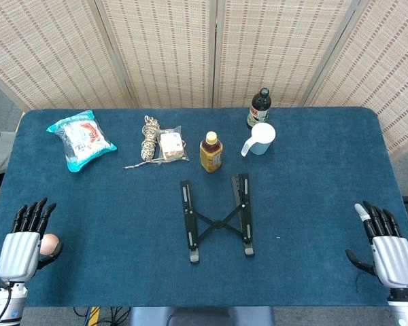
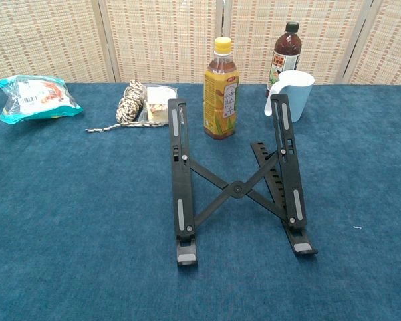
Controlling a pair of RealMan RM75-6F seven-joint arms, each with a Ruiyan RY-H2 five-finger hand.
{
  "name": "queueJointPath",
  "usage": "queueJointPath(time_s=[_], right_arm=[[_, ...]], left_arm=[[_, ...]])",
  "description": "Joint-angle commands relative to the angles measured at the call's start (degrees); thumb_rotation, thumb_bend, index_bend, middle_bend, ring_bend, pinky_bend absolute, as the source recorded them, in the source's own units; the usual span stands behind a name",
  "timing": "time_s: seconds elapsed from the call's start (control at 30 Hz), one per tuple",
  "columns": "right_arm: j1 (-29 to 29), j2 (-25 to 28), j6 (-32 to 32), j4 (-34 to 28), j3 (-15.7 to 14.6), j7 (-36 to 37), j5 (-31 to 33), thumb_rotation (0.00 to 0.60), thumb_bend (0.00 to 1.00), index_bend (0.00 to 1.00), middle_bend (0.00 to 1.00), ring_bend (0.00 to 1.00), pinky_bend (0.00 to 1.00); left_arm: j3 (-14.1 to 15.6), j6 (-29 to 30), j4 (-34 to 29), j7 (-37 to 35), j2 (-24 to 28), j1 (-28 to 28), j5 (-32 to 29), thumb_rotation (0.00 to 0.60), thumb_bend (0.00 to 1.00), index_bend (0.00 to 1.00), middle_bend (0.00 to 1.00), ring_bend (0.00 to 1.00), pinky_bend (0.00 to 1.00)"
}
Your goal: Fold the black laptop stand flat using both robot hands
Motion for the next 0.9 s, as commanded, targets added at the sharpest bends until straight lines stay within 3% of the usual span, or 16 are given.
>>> queueJointPath(time_s=[0.03,0.4,0.63,0.9], right_arm=[[0.0,-0.1,-0.3,0.1,0.0,0.2,0.3,0.6,0.16,0.0,0.04,0.0,0.0],[1.2,1.0,-2.2,-0.7,0.0,2.5,-0.2,0.6,0.15,0.0,0.04,0.0,0.0],[3.5,3.0,-7.0,-2.3,-0.8,6.6,-0.6,0.6,0.15,0.0,0.04,0.0,0.0],[8.0,5.8,-15.4,-6.2,-1.0,16.3,0.7,0.6,0.0,0.0,0.07,0.0,0.0]], left_arm=[[-0.1,-0.1,-0.1,0.1,0.1,0.0,-0.1,0.6,0.25,0.08,0.0,0.0,0.0],[-0.2,-0.2,-0.3,0.8,-0.5,-0.1,0.2,0.6,0.25,0.08,0.0,0.0,0.0],[-0.2,-0.4,-1.0,1.3,-0.2,-0.3,0.7,0.6,0.25,0.08,0.0,0.0,0.0],[-0.1,0.1,-1.2,1.1,-0.2,0.0,1.0,0.6,0.25,0.08,0.0,0.0,0.0]])
